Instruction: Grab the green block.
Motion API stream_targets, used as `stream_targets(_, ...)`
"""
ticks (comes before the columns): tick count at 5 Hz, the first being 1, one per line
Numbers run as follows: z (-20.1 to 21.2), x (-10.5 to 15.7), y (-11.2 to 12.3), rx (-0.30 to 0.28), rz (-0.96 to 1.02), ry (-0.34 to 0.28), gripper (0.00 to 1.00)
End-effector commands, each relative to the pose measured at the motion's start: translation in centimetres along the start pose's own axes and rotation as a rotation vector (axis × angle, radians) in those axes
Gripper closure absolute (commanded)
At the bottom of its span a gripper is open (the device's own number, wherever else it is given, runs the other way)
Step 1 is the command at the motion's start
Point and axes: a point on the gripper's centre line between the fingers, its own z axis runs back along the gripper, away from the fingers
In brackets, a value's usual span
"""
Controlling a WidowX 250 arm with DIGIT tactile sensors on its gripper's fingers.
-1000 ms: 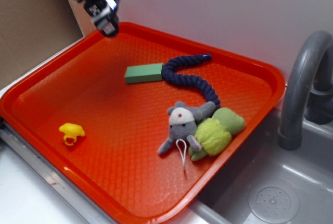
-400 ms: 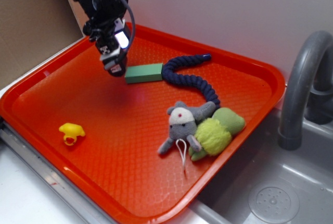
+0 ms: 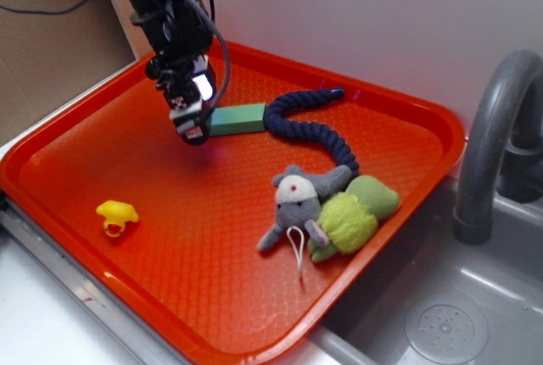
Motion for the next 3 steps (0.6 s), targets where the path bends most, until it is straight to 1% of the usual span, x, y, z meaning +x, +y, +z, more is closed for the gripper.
stream_targets(1,-0.09,1.48,-0.74,0.007,-0.058,-0.004,0.00)
stream_targets(2,-0.59,2.23,-1.06,0.007,-0.074,0.012,0.18)
stream_targets(3,-0.33,2.36,-1.54,0.042,-0.055,0.026,1.00)
